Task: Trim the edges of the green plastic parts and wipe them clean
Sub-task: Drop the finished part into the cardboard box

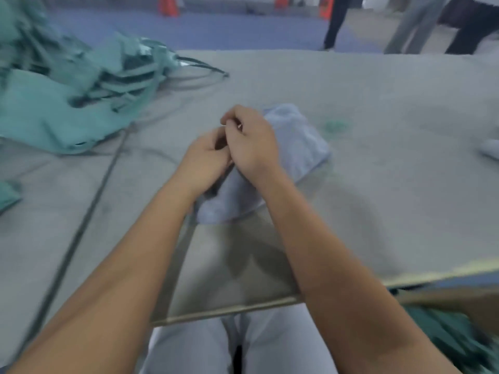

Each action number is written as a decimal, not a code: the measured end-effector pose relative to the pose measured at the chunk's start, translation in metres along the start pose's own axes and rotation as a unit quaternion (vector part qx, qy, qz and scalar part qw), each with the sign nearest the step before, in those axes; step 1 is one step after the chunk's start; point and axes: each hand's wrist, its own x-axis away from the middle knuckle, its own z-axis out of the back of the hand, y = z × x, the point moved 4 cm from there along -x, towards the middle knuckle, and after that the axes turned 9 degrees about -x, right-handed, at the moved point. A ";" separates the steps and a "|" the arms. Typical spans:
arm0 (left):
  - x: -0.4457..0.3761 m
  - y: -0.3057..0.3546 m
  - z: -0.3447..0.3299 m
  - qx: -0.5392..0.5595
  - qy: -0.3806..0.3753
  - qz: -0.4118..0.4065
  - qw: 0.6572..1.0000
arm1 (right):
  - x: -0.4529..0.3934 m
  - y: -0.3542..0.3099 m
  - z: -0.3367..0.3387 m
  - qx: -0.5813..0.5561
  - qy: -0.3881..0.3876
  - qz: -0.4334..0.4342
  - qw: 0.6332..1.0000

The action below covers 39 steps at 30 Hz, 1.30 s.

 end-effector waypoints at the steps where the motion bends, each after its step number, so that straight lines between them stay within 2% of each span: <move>1: 0.000 -0.007 0.002 -0.023 -0.009 0.003 1.000 | 0.000 0.001 -0.005 0.009 -0.002 0.010 1.000; 6: 0.012 -0.025 -0.013 -0.080 -0.044 -0.024 0.996 | 0.008 0.010 0.000 0.068 0.037 0.067 0.995; 8: 0.009 -0.021 -0.011 -0.177 -0.025 -0.075 0.981 | 0.008 0.010 0.009 0.056 0.057 0.074 0.994; 10: 0.005 -0.018 -0.010 -0.271 -0.040 -0.101 0.956 | 0.007 0.008 0.018 0.040 0.087 0.077 0.992; 12: 0.003 -0.016 -0.014 -0.298 -0.078 -0.085 0.947 | 0.005 0.007 0.025 0.026 0.121 0.071 0.990; 13: 0.000 -0.014 -0.015 -0.285 -0.074 -0.071 0.953 | 0.004 0.006 0.028 0.021 0.137 0.073 0.988; 14: -0.005 -0.012 -0.014 -0.254 -0.052 -0.056 0.964 | 0.004 0.005 0.032 0.022 0.153 0.080 0.985; 16: -0.018 -0.005 -0.007 -0.165 0.040 -0.030 0.985 | 0.004 0.003 0.038 0.030 0.181 0.108 0.977; 18: -0.032 -0.004 0.000 0.001 0.120 0.019 0.993 | 0.007 0.002 0.042 0.034 0.197 0.121 0.972; 19: -0.036 -0.005 -0.002 0.108 0.131 0.043 0.985 | 0.008 0.004 0.042 0.045 0.196 0.100 0.974; 21: -0.039 -0.005 -0.012 0.306 0.123 0.058 0.942 | 0.007 0.011 0.038 0.106 0.167 0.024 0.980; 23: -0.039 -0.007 -0.022 0.413 0.102 0.052 0.903 | 0.003 0.021 0.036 0.134 0.115 -0.037 0.984; 24: -0.039 -0.008 -0.026 0.431 0.089 0.053 0.896 | -0.002 0.026 0.037 0.112 0.094 -0.046 0.988; 26: -0.037 -0.012 -0.029 0.418 0.064 0.050 0.905 | -0.010 0.031 0.043 0.056 0.066 -0.026 0.996; 28: -0.036 -0.014 -0.024 0.358 0.059 0.040 0.931 | -0.015 0.033 0.050 0.039 0.071 -0.003 0.997; 30: -0.033 -0.017 -0.014 0.270 0.055 0.045 0.960 | -0.018 0.035 0.059 0.015 0.106 -0.020 0.994; 32: -0.031 -0.023 0.003 0.198 0.067 0.064 0.976 | -0.029 0.032 0.072 -0.013 0.158 -0.043 0.986; 36: -0.026 -0.048 0.046 0.156 0.187 0.120 0.962 | -0.059 0.010 0.113 0.014 0.303 -0.010 0.953; 38: -0.020 -0.066 0.057 0.146 0.240 0.139 0.950 | -0.069 0.005 0.126 0.027 0.320 -0.011 0.947; 39: -0.016 -0.074 0.058 0.134 0.253 0.147 0.947 | -0.071 0.009 0.127 0.061 0.305 -0.039 0.950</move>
